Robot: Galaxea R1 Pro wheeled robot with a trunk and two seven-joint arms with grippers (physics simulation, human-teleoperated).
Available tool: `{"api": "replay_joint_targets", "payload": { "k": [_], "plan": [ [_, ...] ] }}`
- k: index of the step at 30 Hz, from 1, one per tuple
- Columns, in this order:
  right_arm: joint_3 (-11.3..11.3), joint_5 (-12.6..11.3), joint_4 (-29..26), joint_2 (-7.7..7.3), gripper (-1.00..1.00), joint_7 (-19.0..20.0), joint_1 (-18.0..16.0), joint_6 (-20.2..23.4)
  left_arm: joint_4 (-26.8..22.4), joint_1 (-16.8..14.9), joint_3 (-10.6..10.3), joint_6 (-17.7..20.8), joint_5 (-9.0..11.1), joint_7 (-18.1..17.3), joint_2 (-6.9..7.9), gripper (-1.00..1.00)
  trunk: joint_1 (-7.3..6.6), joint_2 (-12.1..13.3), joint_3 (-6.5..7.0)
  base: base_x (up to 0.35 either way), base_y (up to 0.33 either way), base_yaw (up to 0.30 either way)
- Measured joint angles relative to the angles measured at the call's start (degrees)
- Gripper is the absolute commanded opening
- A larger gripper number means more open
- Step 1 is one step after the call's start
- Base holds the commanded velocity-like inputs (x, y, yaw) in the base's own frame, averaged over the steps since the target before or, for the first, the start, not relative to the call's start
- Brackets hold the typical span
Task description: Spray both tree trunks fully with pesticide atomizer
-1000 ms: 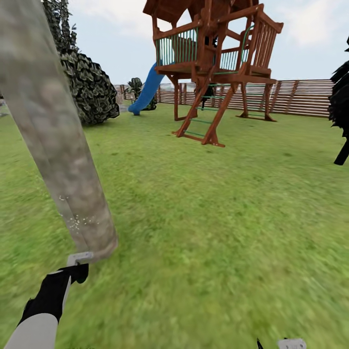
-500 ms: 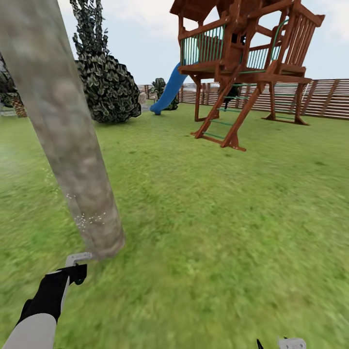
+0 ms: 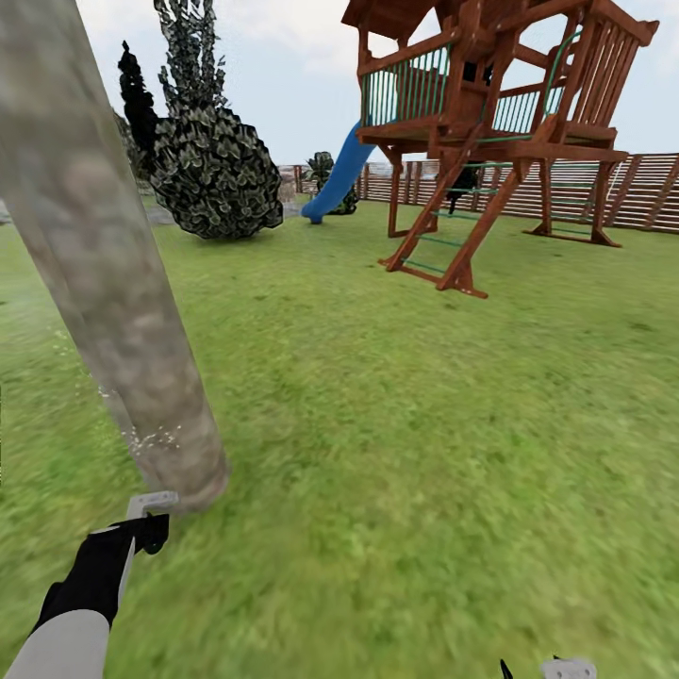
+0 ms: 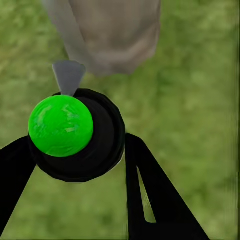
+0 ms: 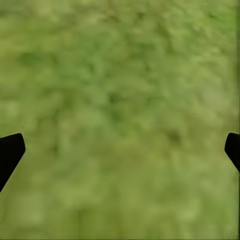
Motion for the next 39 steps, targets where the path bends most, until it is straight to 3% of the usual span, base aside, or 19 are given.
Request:
{"api": "replay_joint_targets", "payload": {
  "k": [7, 11, 14, 15, 17, 18, 19, 20, 21, 23, 24, 26, 27, 29, 32, 34, 36, 39],
  "plan": [
    [-0.18, -0.01, -0.01, -0.16, 1.0, -0.24, 0.01, -0.02, 0.03, 0.0, -0.08, -0.05, 0.17, -0.06, -0.2, -1.0, 0.0, 0.0, 0.0, 0.156, -0.244, 0.268],
    [-0.23, -0.01, -0.08, -0.32, 1.0, -2.88, 0.02, -0.02, -0.03, -0.15, 0.05, 0.03, 0.24, 0.0, -0.2, -1.0, 0.0, 0.0, 0.0, -0.045, -0.126, 0.232],
    [-0.22, 0.0, -0.09, -0.37, 1.0, -3.09, 0.01, -0.02, -0.05, -0.94, -0.54, 2.45, 0.12, -0.25, -0.32, -1.0, 0.0, 0.0, 0.0, -0.007, -0.01, 0.037],
    [-0.22, -0.01, -0.09, -0.38, 1.0, -3.13, 0.0, -0.02, -0.51, -1.77, -1.56, 4.84, 0.37, -0.62, -0.56, -1.0, 0.0, 0.0, 0.01, -0.001, -0.002, 0.006],
    [-0.22, 0.0, -0.09, -0.36, 1.0, -3.16, 0.01, -0.02, -1.1, -4.92, -6.75, 8.21, 0.58, -0.98, -0.37, -1.0, 0.0, 0.0, 0.01, 0.0, -0.001, 0.002],
    [-0.22, 0.0, -0.09, -0.36, 1.0, -3.16, 0.04, -0.02, -1.3, -6.06, -8.08, 9.95, 0.32, -1.28, -0.06, -1.0, 0.0, 0.0, 0.01, 0.0, 0.0, 0.0],
    [-0.21, 0.0, -0.09, -0.35, 1.0, -3.16, 0.03, -0.01, -1.43, -7.17, -8.77, 11.53, 0.01, -1.78, 0.99, -1.0, 0.0, 0.0, 0.01, 0.0, 0.0, 0.0],
    [-0.22, 0.0, -0.09, -0.35, 1.0, -3.16, 0.03, 0.03, -1.46, -8.03, -9.15, 12.84, 0.4, -3.3, 3.57, -1.0, 0.0, 0.0, 0.01, 0.0, 0.0, 0.0],
    [-0.19, 0.0, -0.05, -0.35, 1.0, -3.21, 0.0, 0.04, -1.42, -8.45, -9.45, 13.29, 0.0, -6.95, 7.11, -1.0, 0.0, 0.0, 0.01, 0.0, 0.0, 0.0],
    [-0.15, 0.0, -0.02, -0.35, 1.0, -3.24, 0.01, 0.05, -1.53, -8.63, -9.92, 13.7, 0.52, -10.64, 8.21, -1.0, 0.0, 0.0, 0.0, 0.0, 0.0, 0.0],
    [-0.13, 0.0, -0.01, -0.29, 1.0, -3.25, 0.03, 0.04, -1.59, -8.69, -10.66, 13.85, 0.81, -11.37, 7.67, -1.0, 0.0, 0.0, 0.0, 0.0, 0.0, 0.0],
    [-0.06, 0.0, 0.0, -0.07, 1.0, -3.25, 0.02, -0.01, -1.66, -9.93, -14.39, 14.28, 1.36, -11.91, 3.61, -1.0, 0.0, 0.0, 0.01, 0.0, 0.0, 0.092],
    [-0.05, 0.0, 0.0, -0.03, 1.0, -3.25, 0.0, -0.02, -1.68, -10.88, -15.08, 14.68, 0.89, -12.0, 2.97, -1.0, 0.0, 0.0, 0.01, 0.0, 0.0, 0.23],
    [-0.06, 0.0, 0.0, -0.01, 1.0, -3.25, 0.01, -0.02, -1.63, -11.98, -15.25, 16.02, 0.35, -12.19, 3.35, -1.0, 0.0, 0.0, 0.0, 0.0, 0.0, 0.257],
    [-0.12, 0.0, 0.0, 0.0, 1.0, -3.25, 0.04, 0.01, -1.61, -12.44, -15.03, 16.52, -0.19, -12.35, 9.05, -1.0, 0.0, 0.0, 0.0, 0.0, 0.0, 0.274],
    [-0.13, 0.0, 0.0, 0.0, 1.0, -3.25, 0.03, 0.0, -1.65, -12.47, -15.12, 16.75, 0.37, -12.34, 10.57, -1.0, 0.0, 0.0, 0.0, 0.0, 0.0, 0.277],
    [-0.14, -0.01, 0.0, 0.0, 1.0, -3.25, 0.01, -0.01, -1.66, -12.51, -15.51, 17.38, 0.83, -12.32, 9.89, -1.0, 0.0, 0.0, 0.0, 0.0, 0.0, 0.277],
    [-0.14, -0.01, 0.0, 0.0, 1.0, -3.25, 0.02, -0.02, -1.68, -14.52, -15.65, 18.45, 1.01, -12.24, 5.99, -1.0, 0.0, 0.0, 0.01, 0.0, 0.0, 0.231]
  ]
}}
